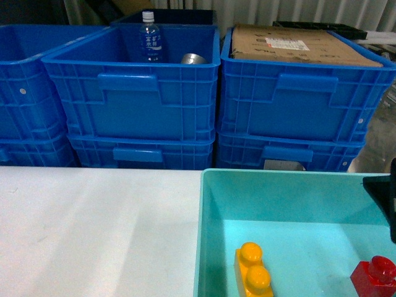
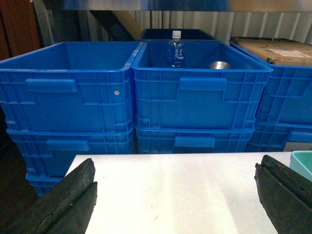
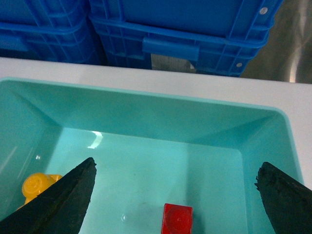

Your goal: Pick red block from blue box to shelf

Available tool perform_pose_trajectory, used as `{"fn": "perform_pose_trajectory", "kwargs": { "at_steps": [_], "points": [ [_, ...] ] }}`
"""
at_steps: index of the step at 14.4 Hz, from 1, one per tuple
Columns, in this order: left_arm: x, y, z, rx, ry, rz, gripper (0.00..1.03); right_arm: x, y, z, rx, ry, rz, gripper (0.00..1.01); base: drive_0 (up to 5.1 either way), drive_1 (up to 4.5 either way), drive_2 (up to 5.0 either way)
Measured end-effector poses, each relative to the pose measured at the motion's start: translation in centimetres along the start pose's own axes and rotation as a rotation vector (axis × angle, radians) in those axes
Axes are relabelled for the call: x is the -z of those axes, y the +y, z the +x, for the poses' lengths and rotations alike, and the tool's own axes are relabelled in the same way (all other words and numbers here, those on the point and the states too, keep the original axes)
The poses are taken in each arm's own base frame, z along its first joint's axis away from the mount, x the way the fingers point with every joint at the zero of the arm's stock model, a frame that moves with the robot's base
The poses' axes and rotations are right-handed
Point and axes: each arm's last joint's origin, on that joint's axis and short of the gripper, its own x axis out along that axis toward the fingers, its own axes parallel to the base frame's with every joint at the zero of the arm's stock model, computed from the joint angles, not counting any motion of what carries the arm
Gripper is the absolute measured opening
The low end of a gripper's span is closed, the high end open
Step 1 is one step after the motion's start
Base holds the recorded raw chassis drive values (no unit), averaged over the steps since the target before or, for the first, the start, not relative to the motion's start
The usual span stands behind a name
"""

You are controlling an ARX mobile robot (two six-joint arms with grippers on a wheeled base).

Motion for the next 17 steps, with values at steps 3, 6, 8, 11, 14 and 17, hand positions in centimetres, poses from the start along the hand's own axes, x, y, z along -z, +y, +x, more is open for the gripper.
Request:
{"fn": "perform_pose_trajectory", "kwargs": {
  "at_steps": [3,6,8,11,14,17],
  "points": [
    [0.0,0.0,0.0,0.000,0.000,0.000,0.98,1.5,0.8,2.2,0.033,0.027,-0.027,0.98,0.0,0.00,0.0],
    [0.0,0.0,0.0,0.000,0.000,0.000,0.98,3.5,0.4,10.0,0.126,0.111,0.029,0.98,0.0,0.00,0.0],
    [0.0,0.0,0.0,0.000,0.000,0.000,0.98,5.8,0.0,8.0,0.102,0.152,0.066,0.98,0.0,0.00,0.0],
    [0.0,0.0,0.0,0.000,0.000,0.000,0.98,8.2,-0.2,8.3,0.112,0.197,0.061,0.98,0.0,0.00,0.0],
    [0.0,0.0,0.0,0.000,0.000,0.000,0.98,8.2,-0.2,8.7,0.116,0.200,0.063,0.98,0.0,0.00,0.0],
    [0.0,0.0,0.0,0.000,0.000,0.000,0.98,7.8,0.4,10.1,0.129,0.200,0.064,0.98,0.0,0.00,0.0]
  ]
}}
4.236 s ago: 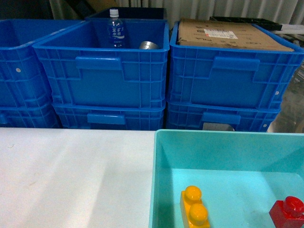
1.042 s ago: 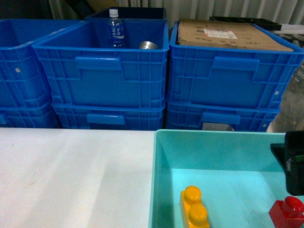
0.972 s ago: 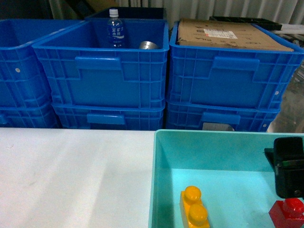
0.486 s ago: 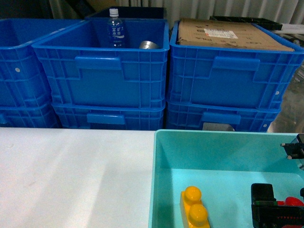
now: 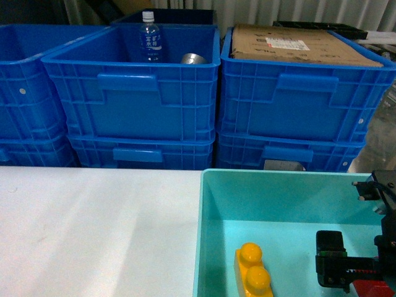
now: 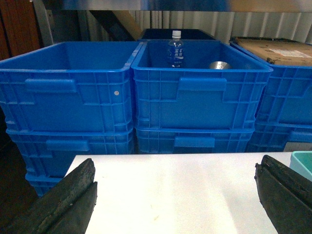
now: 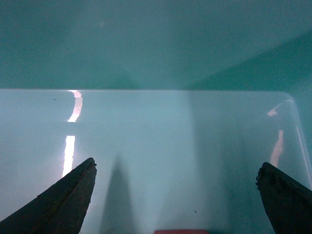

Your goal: Pick red block from blue box to shelf

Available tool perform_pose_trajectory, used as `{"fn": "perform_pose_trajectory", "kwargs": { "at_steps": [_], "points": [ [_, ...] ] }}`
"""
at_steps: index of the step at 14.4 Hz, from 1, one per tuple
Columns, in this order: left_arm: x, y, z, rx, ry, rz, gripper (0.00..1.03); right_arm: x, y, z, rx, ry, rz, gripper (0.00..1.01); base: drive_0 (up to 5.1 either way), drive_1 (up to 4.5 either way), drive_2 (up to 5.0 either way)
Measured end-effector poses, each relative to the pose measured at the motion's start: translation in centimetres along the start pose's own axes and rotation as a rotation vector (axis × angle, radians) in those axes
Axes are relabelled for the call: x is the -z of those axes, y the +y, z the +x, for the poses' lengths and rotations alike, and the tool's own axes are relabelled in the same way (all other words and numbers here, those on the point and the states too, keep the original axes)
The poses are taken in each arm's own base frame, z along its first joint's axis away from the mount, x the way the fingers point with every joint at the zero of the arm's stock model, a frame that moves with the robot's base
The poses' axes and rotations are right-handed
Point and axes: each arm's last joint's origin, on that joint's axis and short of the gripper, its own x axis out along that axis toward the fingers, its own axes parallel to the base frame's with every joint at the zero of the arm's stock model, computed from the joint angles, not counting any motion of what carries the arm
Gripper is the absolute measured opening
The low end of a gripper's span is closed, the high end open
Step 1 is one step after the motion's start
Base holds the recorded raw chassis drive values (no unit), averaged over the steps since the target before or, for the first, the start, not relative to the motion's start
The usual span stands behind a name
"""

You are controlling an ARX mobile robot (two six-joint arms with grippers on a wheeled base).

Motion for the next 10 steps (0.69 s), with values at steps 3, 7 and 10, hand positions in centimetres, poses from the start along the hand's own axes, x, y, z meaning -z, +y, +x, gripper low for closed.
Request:
{"fn": "perform_pose_trajectory", "kwargs": {
  "at_steps": [3,7,10],
  "points": [
    [0.00,0.00,0.00,0.000,0.000,0.000,0.98,-0.22,1.18,1.16,0.000,0.017,0.006,0.97,0.0,0.00,0.0],
    [0.00,0.00,0.00,0.000,0.000,0.000,0.98,-0.24,1.20,1.32,0.015,0.016,0.020,0.91,0.0,0.00,0.0],
    [0.00,0.00,0.00,0.000,0.000,0.000,0.98,0.64,0.86,1.00,0.026,0.033,0.019,0.65,0.0,0.00,0.0]
  ]
}}
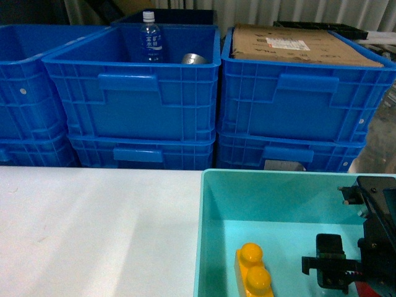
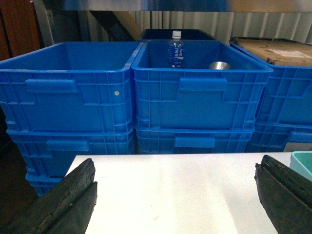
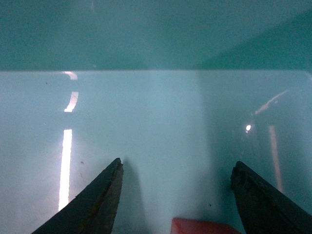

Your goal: Pick red block from blue box to shelf

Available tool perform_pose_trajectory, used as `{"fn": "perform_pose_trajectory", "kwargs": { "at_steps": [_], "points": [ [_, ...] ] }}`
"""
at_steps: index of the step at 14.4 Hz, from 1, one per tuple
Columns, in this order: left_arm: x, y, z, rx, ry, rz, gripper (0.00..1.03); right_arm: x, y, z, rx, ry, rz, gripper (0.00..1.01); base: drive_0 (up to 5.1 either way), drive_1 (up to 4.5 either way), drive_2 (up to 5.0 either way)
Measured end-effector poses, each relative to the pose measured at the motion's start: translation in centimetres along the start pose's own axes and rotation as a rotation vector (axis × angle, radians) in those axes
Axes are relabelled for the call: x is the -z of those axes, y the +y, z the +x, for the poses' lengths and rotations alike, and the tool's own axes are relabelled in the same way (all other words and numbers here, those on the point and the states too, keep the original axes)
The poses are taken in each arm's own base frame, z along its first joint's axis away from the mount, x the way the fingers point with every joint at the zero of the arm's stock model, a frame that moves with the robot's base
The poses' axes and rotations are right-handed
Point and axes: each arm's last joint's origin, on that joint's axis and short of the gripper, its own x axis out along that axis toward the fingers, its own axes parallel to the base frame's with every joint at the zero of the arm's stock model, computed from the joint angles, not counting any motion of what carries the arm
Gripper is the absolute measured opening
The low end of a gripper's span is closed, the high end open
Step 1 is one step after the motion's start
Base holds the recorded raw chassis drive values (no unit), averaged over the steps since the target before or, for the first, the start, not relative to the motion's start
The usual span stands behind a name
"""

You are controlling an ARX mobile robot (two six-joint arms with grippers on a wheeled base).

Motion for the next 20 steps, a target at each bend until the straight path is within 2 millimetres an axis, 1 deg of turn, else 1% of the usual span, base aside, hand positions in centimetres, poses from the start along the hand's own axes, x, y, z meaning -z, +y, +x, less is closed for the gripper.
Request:
{"fn": "perform_pose_trajectory", "kwargs": {
  "at_steps": [1,3,4,5,6,9,10,13,15,16,18,20],
  "points": [
    [0.0,0.0,0.0,0.000,0.000,0.000,0.98,0.4,-0.2,-0.2,0.004,0.008,-0.001,0.69,0.0,0.00,0.0],
    [0.0,0.0,0.0,0.000,0.000,0.000,0.98,0.8,-0.8,-0.6,0.015,0.008,0.006,0.68,0.0,0.00,0.0],
    [0.0,0.0,0.0,0.000,0.000,0.000,0.98,1.2,-1.0,-0.9,0.017,0.012,0.002,0.71,0.0,0.00,0.0],
    [0.0,0.0,0.0,0.000,0.000,0.000,0.98,1.4,-1.1,-1.2,0.016,0.010,-0.003,0.70,0.0,0.00,0.0],
    [0.0,0.0,0.0,0.000,0.000,0.000,0.98,1.6,-1.2,-1.4,0.016,0.009,-0.006,0.65,0.0,0.00,0.0],
    [0.0,0.0,0.0,0.000,0.000,0.000,0.98,1.3,-1.1,-1.6,0.014,-0.032,-0.024,0.33,0.0,0.00,0.0],
    [0.0,0.0,0.0,0.000,0.000,0.000,0.98,1.3,-0.9,-1.6,0.010,-0.037,-0.033,0.29,0.0,0.00,0.0],
    [0.0,0.0,0.0,0.000,0.000,0.000,0.98,1.0,-0.7,-1.6,0.020,-0.072,-0.046,0.29,0.0,0.00,0.0],
    [0.0,0.0,0.0,0.000,0.000,0.000,0.98,0.5,-0.6,-2.1,0.020,-0.083,-0.066,0.29,0.0,0.00,0.0],
    [0.0,0.0,0.0,0.000,0.000,0.000,0.98,-0.3,-0.5,-2.9,0.008,-0.105,-0.069,0.29,0.0,0.00,0.0],
    [0.0,0.0,0.0,0.000,0.000,0.000,0.98,-3.0,-0.4,-6.1,-0.068,-0.169,-0.064,0.29,0.0,0.00,0.0],
    [0.0,0.0,0.0,0.000,0.000,0.000,0.98,-5.0,-0.6,-9.7,-0.131,-0.217,-0.061,0.29,0.0,0.00,0.0]
  ]
}}
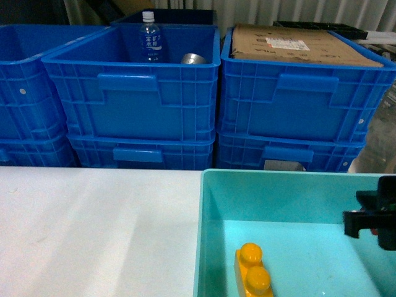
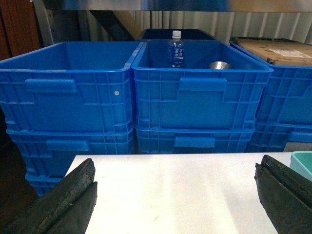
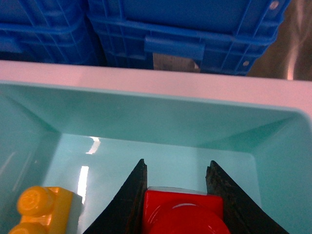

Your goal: Pick red block from blue box to shelf

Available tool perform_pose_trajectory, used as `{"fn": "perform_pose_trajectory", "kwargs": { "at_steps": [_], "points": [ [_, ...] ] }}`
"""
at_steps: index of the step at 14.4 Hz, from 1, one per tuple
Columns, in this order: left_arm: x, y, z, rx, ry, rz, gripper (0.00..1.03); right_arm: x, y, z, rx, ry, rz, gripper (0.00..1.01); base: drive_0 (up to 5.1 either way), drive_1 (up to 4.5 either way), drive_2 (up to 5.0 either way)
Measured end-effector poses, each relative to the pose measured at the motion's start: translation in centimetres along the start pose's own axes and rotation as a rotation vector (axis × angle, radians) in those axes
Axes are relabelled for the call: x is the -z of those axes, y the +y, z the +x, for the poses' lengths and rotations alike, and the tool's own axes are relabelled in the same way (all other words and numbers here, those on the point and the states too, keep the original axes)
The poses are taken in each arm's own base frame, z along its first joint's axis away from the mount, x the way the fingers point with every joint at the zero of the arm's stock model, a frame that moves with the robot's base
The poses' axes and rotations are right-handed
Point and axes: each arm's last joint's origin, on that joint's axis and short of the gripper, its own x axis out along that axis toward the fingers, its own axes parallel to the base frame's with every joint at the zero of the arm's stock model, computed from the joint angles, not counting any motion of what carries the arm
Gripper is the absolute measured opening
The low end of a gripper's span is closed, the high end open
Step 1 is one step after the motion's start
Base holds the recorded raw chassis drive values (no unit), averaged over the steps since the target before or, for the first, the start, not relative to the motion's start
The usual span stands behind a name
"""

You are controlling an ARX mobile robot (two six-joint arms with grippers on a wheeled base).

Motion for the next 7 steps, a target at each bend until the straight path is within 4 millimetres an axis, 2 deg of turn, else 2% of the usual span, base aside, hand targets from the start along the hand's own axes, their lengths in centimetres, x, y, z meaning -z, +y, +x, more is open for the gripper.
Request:
{"fn": "perform_pose_trajectory", "kwargs": {
  "at_steps": [1,5,6,7],
  "points": [
    [0.0,0.0,0.0,0.000,0.000,0.000,0.98,-1.1,-0.2,-2.0,-0.019,-0.035,-0.007,0.29,0.0,0.00,0.0],
    [0.0,0.0,0.0,0.000,0.000,0.000,0.98,-2.4,-1.0,-10.2,-0.087,-0.202,-0.053,0.29,0.0,0.00,0.0],
    [0.0,0.0,0.0,0.000,0.000,0.000,0.98,-2.4,-1.3,-11.6,-0.079,-0.232,-0.039,0.29,0.0,0.00,0.0],
    [0.0,0.0,0.0,0.000,0.000,0.000,0.98,-1.6,-1.6,-12.5,-0.064,-0.236,-0.033,0.29,0.0,0.00,0.0]
  ]
}}
